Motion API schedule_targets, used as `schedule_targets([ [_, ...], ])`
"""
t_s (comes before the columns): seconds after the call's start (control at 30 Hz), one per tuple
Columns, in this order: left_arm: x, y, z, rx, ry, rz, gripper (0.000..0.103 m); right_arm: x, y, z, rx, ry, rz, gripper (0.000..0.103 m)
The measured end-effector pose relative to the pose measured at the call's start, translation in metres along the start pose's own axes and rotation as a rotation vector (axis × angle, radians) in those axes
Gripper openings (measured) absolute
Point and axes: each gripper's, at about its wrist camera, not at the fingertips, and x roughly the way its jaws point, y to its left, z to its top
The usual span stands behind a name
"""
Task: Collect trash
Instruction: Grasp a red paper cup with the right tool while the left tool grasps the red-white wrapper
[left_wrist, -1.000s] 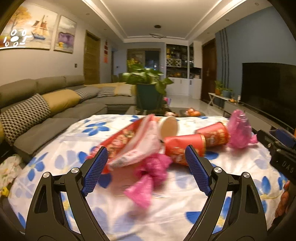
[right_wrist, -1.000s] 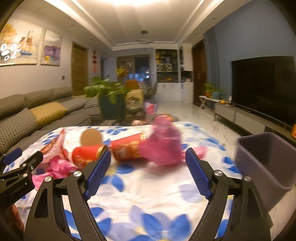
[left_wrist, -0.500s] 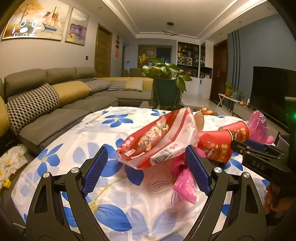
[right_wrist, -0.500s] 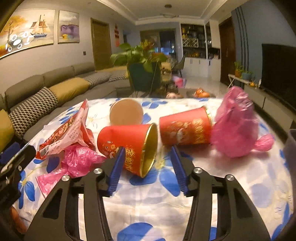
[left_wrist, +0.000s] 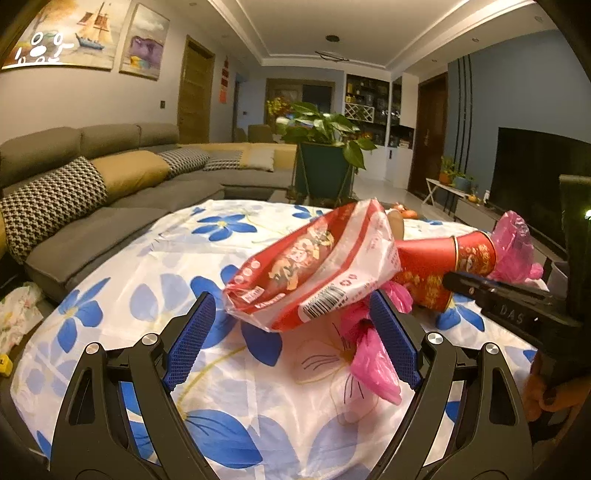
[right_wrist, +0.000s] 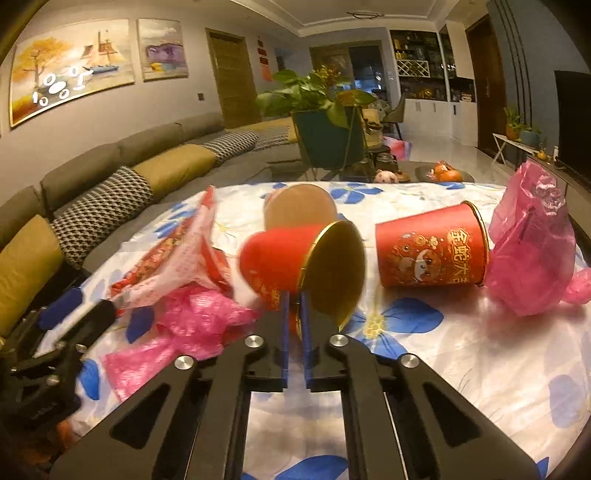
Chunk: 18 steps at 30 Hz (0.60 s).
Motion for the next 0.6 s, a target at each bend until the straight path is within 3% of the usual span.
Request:
schedule_targets([
  [0.6, 0.013, 0.016, 0.001, 0.016, 0.051, -0.023, 0.083, -0.04, 0.005, -0.005, -0.024, -0.077, -0.014, 0.004],
])
